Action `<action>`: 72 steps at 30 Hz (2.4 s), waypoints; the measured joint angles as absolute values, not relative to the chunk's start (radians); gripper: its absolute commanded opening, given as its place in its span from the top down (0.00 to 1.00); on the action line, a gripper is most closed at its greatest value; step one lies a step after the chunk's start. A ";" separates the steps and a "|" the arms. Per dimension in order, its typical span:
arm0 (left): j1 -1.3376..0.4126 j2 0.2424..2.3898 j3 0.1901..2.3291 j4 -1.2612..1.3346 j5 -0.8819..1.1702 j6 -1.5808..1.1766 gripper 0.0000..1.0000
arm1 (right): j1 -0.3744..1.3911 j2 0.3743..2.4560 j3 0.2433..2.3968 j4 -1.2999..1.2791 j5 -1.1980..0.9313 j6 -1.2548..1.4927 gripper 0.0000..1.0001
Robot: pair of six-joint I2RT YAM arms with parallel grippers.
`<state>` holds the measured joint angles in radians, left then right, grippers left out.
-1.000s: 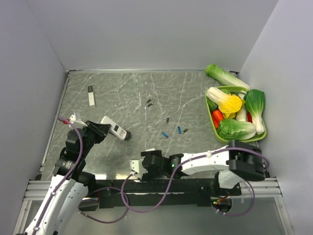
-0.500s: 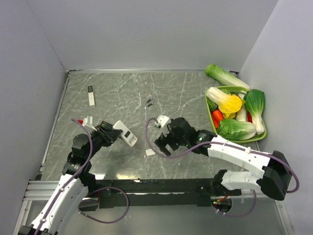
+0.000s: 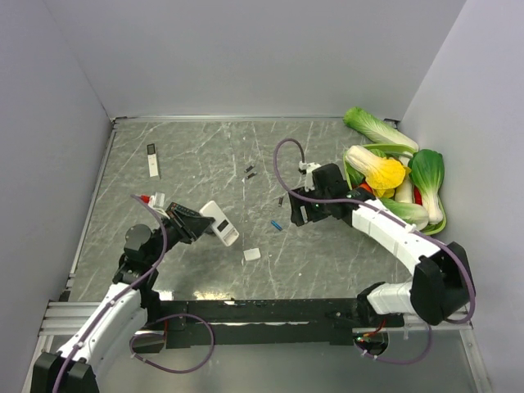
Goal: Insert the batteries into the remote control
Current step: Pick up the battery from the center of the board.
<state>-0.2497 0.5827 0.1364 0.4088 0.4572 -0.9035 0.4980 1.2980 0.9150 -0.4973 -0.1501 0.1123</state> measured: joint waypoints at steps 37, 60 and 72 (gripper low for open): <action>-0.270 0.691 0.093 0.572 0.469 -0.850 0.99 | 0.480 1.944 1.336 -0.457 -0.070 0.438 0.61; -0.279 0.745 0.105 0.546 0.459 -0.859 0.99 | 0.527 2.004 1.378 -0.429 -0.002 0.380 1.00; -0.279 0.920 0.285 0.436 0.603 -0.896 0.99 | 0.757 1.446 0.955 -0.221 -0.089 -0.031 1.00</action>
